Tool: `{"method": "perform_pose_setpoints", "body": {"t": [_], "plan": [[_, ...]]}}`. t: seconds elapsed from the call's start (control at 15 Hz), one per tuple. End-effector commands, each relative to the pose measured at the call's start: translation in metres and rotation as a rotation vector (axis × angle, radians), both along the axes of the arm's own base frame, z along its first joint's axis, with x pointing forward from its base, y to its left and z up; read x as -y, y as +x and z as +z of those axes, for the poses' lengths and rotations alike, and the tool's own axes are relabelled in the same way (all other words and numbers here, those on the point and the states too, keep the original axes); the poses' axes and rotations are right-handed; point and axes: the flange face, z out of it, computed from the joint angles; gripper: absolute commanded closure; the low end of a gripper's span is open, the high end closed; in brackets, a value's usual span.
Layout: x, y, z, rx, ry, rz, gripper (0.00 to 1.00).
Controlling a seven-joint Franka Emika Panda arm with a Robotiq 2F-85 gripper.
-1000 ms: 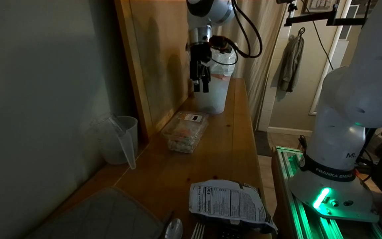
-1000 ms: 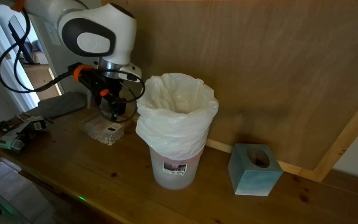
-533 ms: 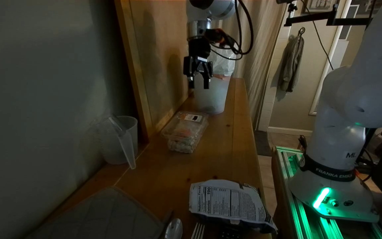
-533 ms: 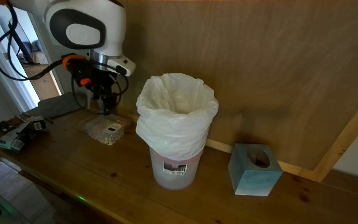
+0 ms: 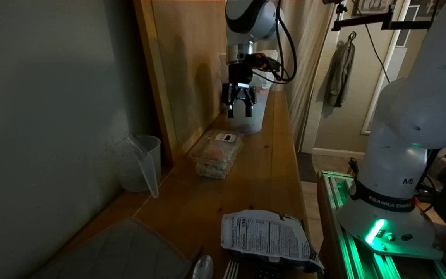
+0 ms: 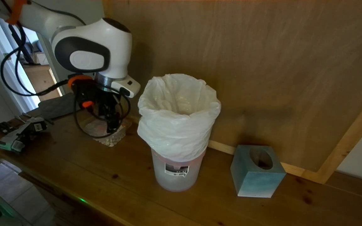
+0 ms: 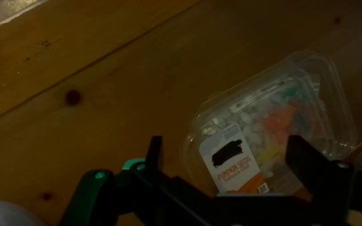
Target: Remove the lid from the clear container and put it in the bin.
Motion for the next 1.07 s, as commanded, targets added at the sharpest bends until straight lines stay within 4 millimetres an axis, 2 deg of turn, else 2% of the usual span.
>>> {"method": "perform_pose_setpoints", "body": {"t": [0.0, 0.53, 0.6, 0.67, 0.73, 0.8, 0.87, 1.0], "plan": [[0.011, -0.004, -0.025, 0.045, 0.008, 0.057, 0.0], [0.024, -0.003, -0.049, 0.148, 0.106, 0.178, 0.0], [0.025, -0.002, -0.051, 0.158, 0.123, 0.19, 0.25], [0.024, -0.001, -0.053, 0.167, 0.138, 0.205, 0.26], [0.024, 0.0, -0.056, 0.173, 0.151, 0.218, 0.34], [0.024, 0.0, -0.059, 0.18, 0.163, 0.235, 0.17], [0.024, 0.002, -0.062, 0.183, 0.167, 0.247, 0.08], [0.025, 0.003, -0.069, 0.187, 0.179, 0.265, 0.0]]}}
